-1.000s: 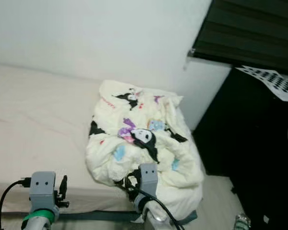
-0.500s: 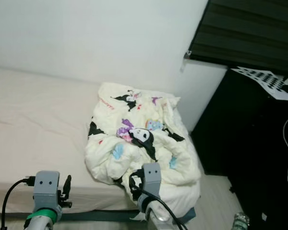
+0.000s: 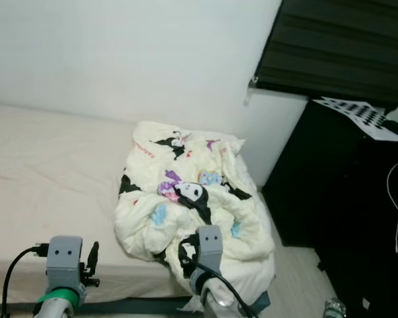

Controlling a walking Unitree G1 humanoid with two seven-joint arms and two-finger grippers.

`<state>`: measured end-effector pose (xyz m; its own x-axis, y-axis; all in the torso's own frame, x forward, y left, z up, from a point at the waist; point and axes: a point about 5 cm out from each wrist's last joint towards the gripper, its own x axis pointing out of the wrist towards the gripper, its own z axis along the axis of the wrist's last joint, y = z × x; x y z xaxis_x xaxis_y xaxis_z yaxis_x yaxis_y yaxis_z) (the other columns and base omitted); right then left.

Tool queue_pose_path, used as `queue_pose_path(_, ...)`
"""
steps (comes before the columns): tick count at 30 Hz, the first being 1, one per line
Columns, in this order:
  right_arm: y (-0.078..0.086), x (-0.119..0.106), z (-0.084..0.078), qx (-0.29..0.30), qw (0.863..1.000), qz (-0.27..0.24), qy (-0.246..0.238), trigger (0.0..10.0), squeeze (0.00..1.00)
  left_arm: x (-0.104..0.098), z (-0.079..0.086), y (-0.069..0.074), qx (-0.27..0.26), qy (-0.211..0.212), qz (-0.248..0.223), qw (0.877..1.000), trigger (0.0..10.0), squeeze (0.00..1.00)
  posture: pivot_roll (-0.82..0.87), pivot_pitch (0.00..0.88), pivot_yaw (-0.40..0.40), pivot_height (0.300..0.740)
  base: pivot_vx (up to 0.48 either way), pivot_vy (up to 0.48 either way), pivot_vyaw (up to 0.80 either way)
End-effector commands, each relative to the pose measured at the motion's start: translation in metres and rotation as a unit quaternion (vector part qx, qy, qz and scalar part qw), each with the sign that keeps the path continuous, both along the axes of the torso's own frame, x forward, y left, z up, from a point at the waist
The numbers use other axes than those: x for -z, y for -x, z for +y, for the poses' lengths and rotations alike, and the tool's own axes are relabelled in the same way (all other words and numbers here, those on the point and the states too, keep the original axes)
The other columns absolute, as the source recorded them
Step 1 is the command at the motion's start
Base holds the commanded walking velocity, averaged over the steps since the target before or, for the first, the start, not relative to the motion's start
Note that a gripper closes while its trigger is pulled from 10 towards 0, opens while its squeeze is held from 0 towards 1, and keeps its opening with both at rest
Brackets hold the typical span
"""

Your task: Clean up the room

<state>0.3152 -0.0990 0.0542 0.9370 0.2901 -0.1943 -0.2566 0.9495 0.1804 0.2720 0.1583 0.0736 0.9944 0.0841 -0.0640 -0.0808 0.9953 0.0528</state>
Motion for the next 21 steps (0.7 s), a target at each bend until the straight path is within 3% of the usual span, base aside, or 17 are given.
queue_pose_path(1, 0.0037, 0.0067, -0.0047, 0.011, 1.0, 0.014, -0.003, 10.0, 0.0, 0.0016, -0.0032, 0.0026, 0.006, 0.006, 0.002, 1.0, 10.0, 0.0, 0.05, 0.058, -0.088, 0.726, 0.401, 0.0, 0.0)
queue_pose_path(17, 0.0044, 0.0082, -0.0071, 0.021, 1.0, 0.02, -0.007, 10.0, 0.0, 0.0005, -0.006, 0.0019, 0.016, 0.003, 0.0, 1.0, 10.0, 0.0, 0.05, 0.063, -0.083, 0.703, 0.414, 0.0, -0.06)
queue_pose_path(21, 0.0048, 0.0079, -0.0068, 0.022, 1.0, 0.02, -0.009, 10.0, 0.0, -0.0006, -0.0094, 0.0019, 0.023, -0.001, -0.006, 1.0, 10.0, 0.0, 0.05, 0.063, -0.081, 0.703, 0.085, 0.0, 0.0)
